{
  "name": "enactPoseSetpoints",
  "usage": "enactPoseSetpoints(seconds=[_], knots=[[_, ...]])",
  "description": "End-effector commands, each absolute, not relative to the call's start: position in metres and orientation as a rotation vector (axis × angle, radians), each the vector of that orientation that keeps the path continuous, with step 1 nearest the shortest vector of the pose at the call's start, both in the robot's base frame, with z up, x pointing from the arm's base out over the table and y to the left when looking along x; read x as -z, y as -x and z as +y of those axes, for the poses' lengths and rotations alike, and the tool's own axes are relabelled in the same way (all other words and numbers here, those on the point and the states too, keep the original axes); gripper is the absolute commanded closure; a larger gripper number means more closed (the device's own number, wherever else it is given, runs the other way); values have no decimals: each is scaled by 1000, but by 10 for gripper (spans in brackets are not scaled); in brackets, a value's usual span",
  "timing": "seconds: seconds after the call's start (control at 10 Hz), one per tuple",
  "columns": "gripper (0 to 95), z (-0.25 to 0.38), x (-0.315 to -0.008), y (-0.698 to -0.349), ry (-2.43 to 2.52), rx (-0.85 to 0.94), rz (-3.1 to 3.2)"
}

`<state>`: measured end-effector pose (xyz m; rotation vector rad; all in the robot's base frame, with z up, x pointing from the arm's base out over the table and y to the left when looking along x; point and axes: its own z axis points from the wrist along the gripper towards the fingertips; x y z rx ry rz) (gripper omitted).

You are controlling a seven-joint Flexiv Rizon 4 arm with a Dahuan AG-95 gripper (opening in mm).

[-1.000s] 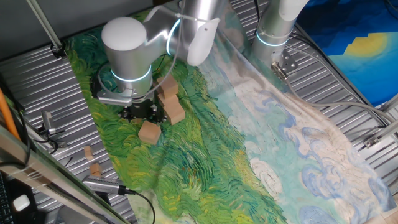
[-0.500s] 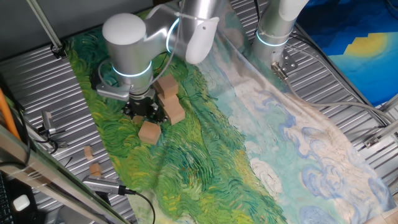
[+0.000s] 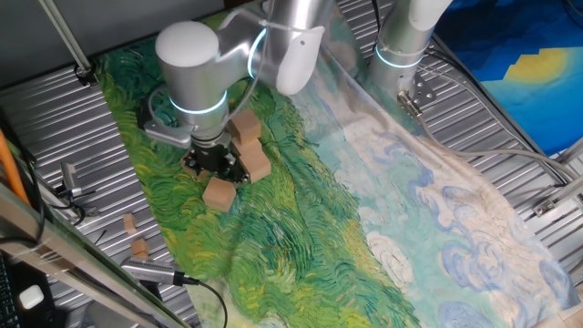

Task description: Stack the blocks into a pyramid shape

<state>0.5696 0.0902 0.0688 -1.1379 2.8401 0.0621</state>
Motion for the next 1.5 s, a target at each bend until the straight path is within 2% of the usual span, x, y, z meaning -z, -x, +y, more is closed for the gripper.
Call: enactPoseSetpoints(seconds=[0.1, 1.5], knots=[[0, 91, -65, -570, 1140, -57, 2835], [0, 92, -38, -570, 1154, -21, 2795]])
